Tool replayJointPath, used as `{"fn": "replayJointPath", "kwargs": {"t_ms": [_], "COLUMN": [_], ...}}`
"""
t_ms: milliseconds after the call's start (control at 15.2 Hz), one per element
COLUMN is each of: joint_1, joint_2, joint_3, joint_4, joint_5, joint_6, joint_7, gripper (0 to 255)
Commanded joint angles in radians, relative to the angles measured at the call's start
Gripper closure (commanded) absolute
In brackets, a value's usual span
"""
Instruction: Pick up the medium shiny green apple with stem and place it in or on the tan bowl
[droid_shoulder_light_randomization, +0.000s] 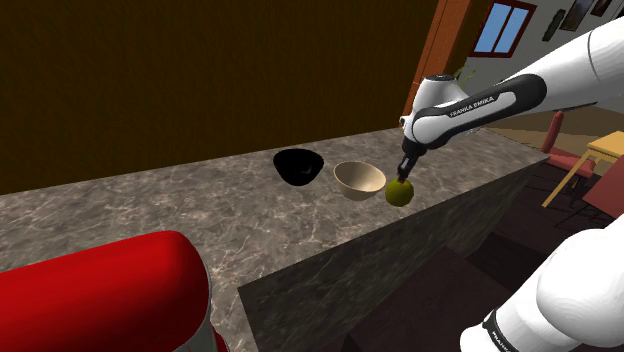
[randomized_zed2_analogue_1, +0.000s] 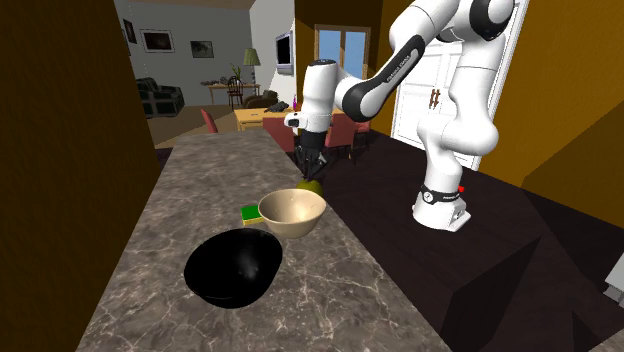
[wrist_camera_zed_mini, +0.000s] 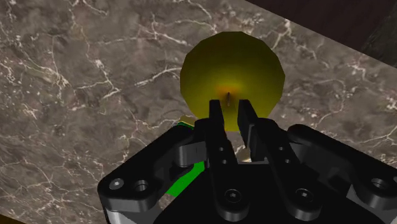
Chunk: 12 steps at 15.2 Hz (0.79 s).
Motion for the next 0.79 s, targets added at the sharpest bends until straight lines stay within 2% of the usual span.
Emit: {"fn": "replayJointPath", "kwargs": {"t_ms": [0,396,726], "joint_1": [0.0,0.0,0.001], "joint_2": [0.0,0.0,-0.042], "joint_3": [0.0,0.0,0.006], "joint_4": [0.0,0.0,0.032], "joint_5": [0.0,0.0,0.002], "joint_6": [0.0,0.0,-0.074], "joint_7": [0.0,0.0,-0.006], "gripper": [255,255,255]}}
